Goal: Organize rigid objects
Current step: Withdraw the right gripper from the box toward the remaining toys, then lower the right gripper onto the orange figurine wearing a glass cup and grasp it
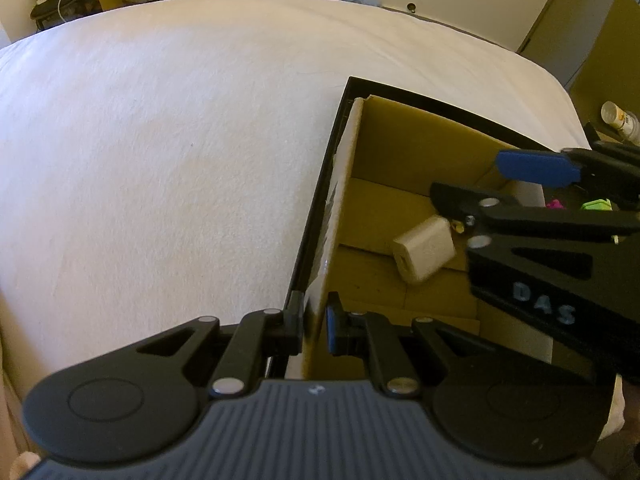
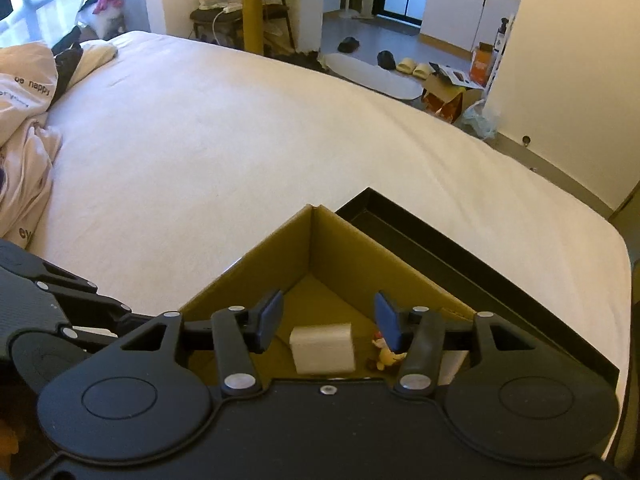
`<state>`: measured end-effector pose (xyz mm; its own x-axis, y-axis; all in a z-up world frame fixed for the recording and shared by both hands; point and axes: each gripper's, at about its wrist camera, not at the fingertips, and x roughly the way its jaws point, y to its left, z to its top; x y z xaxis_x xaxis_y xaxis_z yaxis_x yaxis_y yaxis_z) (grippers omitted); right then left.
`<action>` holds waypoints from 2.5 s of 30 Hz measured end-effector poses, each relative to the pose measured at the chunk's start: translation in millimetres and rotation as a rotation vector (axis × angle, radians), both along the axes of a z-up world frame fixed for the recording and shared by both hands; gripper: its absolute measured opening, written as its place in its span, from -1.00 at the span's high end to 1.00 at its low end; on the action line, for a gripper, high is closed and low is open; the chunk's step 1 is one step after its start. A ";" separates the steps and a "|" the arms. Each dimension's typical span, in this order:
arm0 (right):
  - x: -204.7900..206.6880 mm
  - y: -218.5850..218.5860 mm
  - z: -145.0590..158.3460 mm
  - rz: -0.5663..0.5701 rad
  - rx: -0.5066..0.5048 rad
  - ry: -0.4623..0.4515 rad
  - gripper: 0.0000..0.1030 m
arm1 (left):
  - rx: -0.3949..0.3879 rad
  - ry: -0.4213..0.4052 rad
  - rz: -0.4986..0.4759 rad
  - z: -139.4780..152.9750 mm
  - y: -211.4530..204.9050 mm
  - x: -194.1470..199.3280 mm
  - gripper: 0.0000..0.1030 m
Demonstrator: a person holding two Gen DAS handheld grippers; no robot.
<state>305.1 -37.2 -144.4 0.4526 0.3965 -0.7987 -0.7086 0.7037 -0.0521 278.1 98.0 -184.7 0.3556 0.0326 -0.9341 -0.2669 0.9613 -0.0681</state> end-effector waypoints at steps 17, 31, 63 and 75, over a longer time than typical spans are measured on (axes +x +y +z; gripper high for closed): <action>-5.7 -39.3 11.7 -0.094 0.059 0.051 0.00 | 0.002 -0.001 -0.002 1.1 -1.9 -0.6 0.81; -18.8 -81.7 12.1 -0.192 0.093 0.060 -0.18 | 0.017 -0.002 -0.010 4.4 -5.8 -1.4 0.81; -7.8 -187.7 -32.3 -0.454 0.125 0.098 -0.28 | 0.069 -0.003 -0.003 5.0 -16.3 -1.1 0.81; 1.2 -194.4 -50.0 -0.484 0.149 0.150 -0.26 | 0.073 -0.002 0.010 3.0 -18.0 -1.3 0.81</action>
<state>306.3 -231.6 -194.4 0.4969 0.2848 -0.8198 -0.2925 0.9443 0.1507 276.8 80.1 -181.8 0.3568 0.1044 -0.9283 -0.2765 0.9610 0.0018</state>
